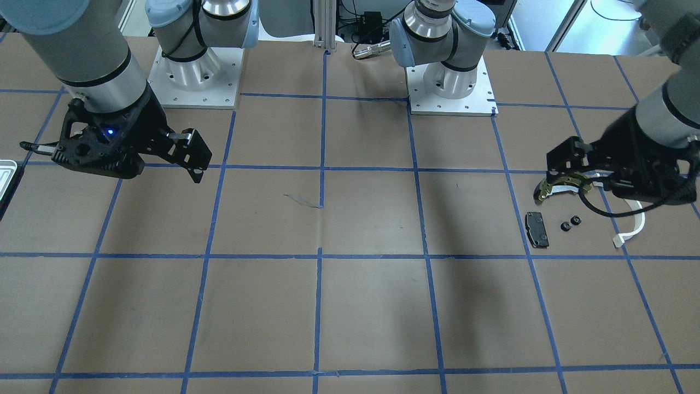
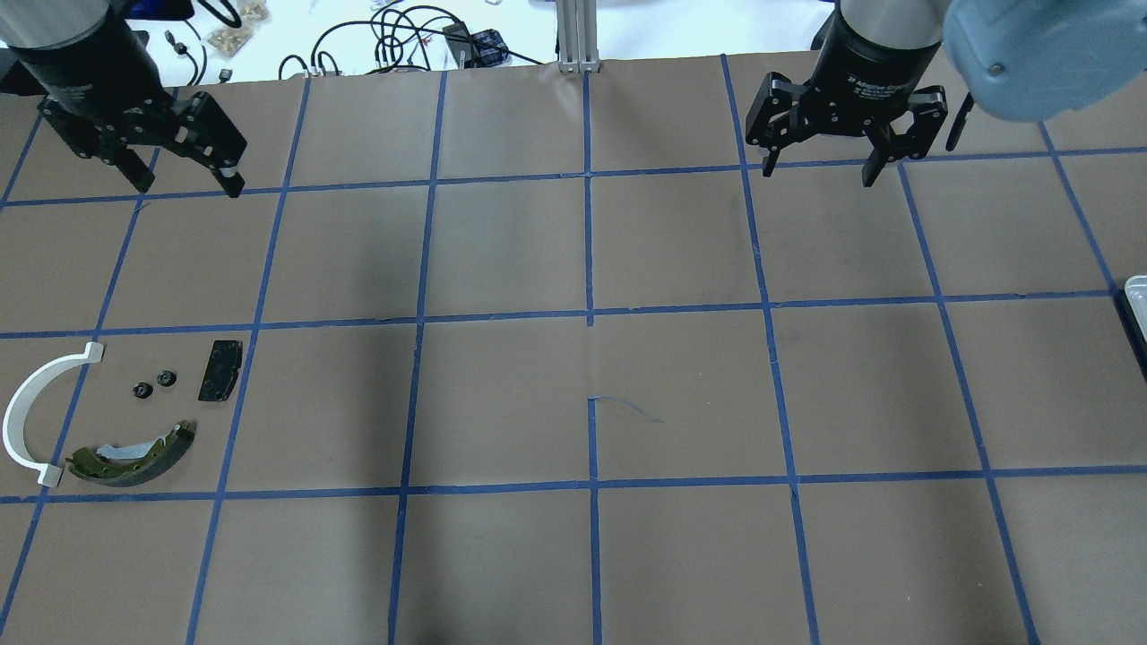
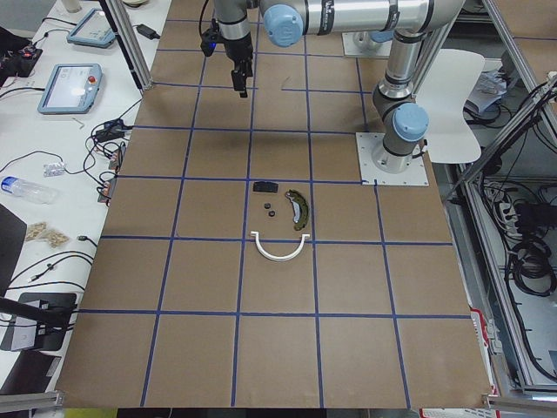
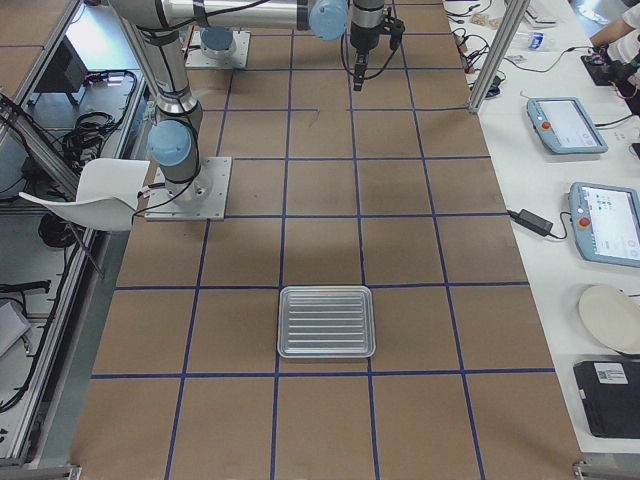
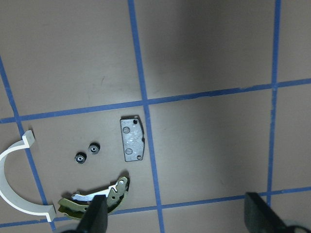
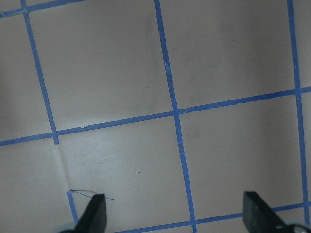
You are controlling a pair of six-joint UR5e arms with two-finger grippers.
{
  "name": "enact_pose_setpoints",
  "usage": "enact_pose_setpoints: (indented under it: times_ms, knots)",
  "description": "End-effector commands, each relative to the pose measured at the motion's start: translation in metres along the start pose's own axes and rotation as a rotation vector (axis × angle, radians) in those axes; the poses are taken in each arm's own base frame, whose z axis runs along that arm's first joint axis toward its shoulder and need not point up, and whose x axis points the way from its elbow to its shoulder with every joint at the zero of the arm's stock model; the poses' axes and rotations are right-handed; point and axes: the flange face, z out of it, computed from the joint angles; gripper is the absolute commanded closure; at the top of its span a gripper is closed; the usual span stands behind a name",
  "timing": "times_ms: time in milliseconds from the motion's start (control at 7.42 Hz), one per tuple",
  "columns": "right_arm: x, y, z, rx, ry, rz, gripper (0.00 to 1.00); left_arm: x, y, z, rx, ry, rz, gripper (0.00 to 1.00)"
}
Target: Place bearing gear from tray to pile
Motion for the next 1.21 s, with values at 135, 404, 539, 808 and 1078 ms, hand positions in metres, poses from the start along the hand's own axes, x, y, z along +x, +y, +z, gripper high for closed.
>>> enact_pose_setpoints:
  times_ms: [135,404,539,808,1078]
  knots:
    - [0.002,0.021,-0.028,0.039,-0.013,0.009,0.00,0.097,0.025,0.010,0.010,-0.012,0.058,0.00]
    - [0.002,0.022,-0.029,0.047,-0.010,0.000,0.00,0.104,0.040,0.026,0.046,0.030,0.075,0.00]
    - [0.001,0.018,-0.031,0.059,0.011,-0.015,0.00,0.100,0.044,0.030,0.069,0.018,0.069,0.00]
    - [0.002,0.020,-0.040,0.067,0.007,-0.052,0.00,0.090,0.050,0.026,0.071,0.012,0.064,0.00]
    - [0.001,0.022,-0.039,0.059,0.008,-0.057,0.00,0.078,0.054,0.024,0.072,0.014,0.038,0.00]
